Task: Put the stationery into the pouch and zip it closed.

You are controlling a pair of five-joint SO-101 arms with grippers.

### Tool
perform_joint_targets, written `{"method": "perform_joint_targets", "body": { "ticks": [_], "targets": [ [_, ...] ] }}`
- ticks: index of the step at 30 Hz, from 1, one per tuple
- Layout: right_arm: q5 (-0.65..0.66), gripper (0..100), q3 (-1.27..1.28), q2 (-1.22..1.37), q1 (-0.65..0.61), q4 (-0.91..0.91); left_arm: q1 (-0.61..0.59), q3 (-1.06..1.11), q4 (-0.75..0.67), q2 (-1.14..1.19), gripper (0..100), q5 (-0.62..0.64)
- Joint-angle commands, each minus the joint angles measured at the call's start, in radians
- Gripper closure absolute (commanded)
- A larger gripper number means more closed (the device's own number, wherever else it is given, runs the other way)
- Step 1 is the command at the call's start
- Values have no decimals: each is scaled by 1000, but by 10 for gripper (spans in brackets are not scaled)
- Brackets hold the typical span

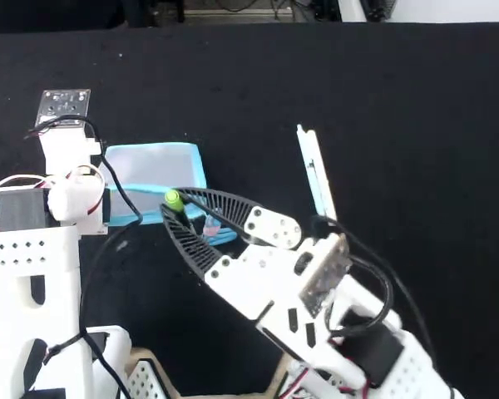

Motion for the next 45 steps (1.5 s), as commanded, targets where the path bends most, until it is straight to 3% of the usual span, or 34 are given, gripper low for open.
{"method": "perform_joint_targets", "body": {
  "ticks": [1, 13, 20, 27, 30, 37, 41, 45],
  "targets": [
    [-5, 987, 81, -67, -12, -189, -5, 7, 5, 0, 970, 8],
    [-3, 988, 449, -101, -6, -717, -5, 7, 5, 0, 970, 8],
    [6, 988, 535, -101, -5, -740, -5, 7, 5, 0, 970, 8],
    [259, 987, 599, -101, -11, -736, -5, 7, 2, 0, 970, 8],
    [272, 986, 568, -101, -11, -649, -5, 7, 2, 0, 970, 8],
    [258, 952, 357, -101, -12, -183, -5, 7, 3, 0, 970, 8],
    [98, 842, 243, -101, -12, 28, -5, 7, 3, 0, 970, 8],
    [46, 832, 153, -101, -12, 133, -5, 7, 3, 0, 970, 8]
  ]
}}
